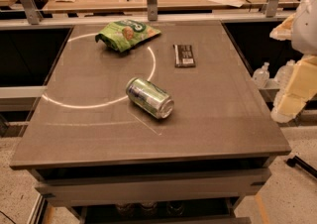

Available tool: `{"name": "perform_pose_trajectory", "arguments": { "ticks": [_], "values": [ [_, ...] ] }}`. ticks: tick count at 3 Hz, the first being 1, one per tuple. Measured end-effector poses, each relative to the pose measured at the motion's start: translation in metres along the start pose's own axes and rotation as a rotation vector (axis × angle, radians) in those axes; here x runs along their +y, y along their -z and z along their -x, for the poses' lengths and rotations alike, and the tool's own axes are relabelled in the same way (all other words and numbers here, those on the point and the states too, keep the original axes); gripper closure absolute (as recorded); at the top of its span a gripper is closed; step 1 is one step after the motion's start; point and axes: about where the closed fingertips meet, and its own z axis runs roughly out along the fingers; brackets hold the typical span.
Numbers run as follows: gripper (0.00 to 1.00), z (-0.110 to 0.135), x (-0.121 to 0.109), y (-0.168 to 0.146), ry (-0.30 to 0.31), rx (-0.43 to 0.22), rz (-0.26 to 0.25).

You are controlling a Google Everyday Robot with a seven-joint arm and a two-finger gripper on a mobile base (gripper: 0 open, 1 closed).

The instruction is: Place green can upright

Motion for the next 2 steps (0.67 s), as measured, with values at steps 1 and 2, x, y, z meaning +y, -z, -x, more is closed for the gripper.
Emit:
{"name": "perform_pose_trajectory", "arguments": {
  "ticks": [1,2],
  "values": [
    [0.00,0.0000,0.0000,0.0000,0.000,0.000,0.000],
    [0.00,0.0045,-0.0020,-0.0010,-0.013,0.010,0.009]
  ]
}}
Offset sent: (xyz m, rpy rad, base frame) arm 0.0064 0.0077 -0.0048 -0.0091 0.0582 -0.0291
